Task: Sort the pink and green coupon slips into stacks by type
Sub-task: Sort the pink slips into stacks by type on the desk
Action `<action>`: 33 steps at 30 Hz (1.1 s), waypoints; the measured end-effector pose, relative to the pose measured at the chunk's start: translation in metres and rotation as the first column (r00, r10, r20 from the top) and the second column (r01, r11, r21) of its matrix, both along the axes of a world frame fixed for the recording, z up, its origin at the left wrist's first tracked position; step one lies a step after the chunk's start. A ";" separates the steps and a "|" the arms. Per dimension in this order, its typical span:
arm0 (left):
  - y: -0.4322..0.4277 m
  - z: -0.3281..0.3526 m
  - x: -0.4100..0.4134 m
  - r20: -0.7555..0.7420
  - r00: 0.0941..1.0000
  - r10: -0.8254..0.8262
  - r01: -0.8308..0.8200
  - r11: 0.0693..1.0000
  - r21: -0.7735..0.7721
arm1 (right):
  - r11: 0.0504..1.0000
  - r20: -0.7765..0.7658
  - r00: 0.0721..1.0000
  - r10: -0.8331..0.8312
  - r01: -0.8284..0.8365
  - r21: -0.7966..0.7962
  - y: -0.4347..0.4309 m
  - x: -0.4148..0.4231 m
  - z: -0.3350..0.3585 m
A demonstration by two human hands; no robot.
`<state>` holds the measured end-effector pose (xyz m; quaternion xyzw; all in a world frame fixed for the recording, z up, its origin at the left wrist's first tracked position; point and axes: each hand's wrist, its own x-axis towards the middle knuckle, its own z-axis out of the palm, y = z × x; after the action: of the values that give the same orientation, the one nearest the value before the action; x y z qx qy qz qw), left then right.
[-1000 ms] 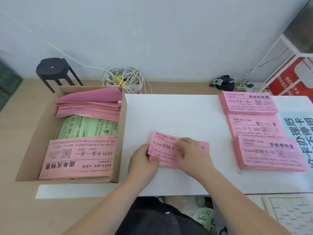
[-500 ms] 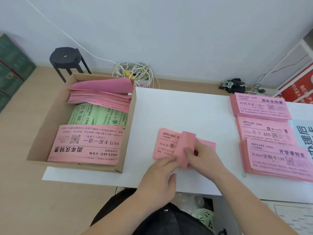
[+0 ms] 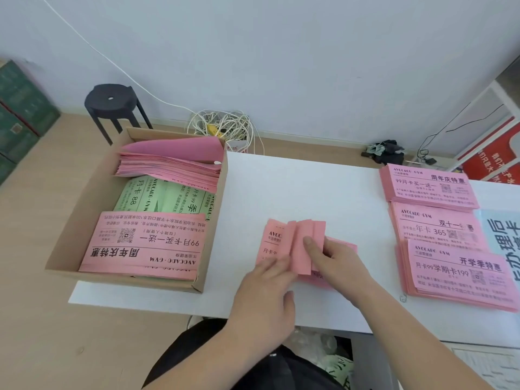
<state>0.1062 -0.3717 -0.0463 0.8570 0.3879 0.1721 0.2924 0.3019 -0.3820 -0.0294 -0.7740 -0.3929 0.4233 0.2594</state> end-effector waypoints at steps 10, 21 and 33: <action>0.005 0.005 0.000 0.103 0.936 0.338 -0.266 0.867 -0.422 | 0.999 0.104 0.994 0.033 -0.034 0.006 0.001 -0.001 0.001; 0.021 0.014 0.002 0.160 0.876 0.455 -0.268 0.736 -0.621 | 1.000 0.076 0.997 0.020 -0.020 0.004 0.001 -0.002 0.004; 0.012 0.002 0.009 0.040 0.990 0.135 -0.101 0.875 -0.473 | 0.999 0.001 1.000 -0.001 0.002 -0.033 0.001 0.004 0.009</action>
<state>0.1149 -0.3595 -0.0442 0.7286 0.4588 0.1213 0.4938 0.3063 -0.3808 -0.0205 -0.7787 -0.3854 0.4292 0.2467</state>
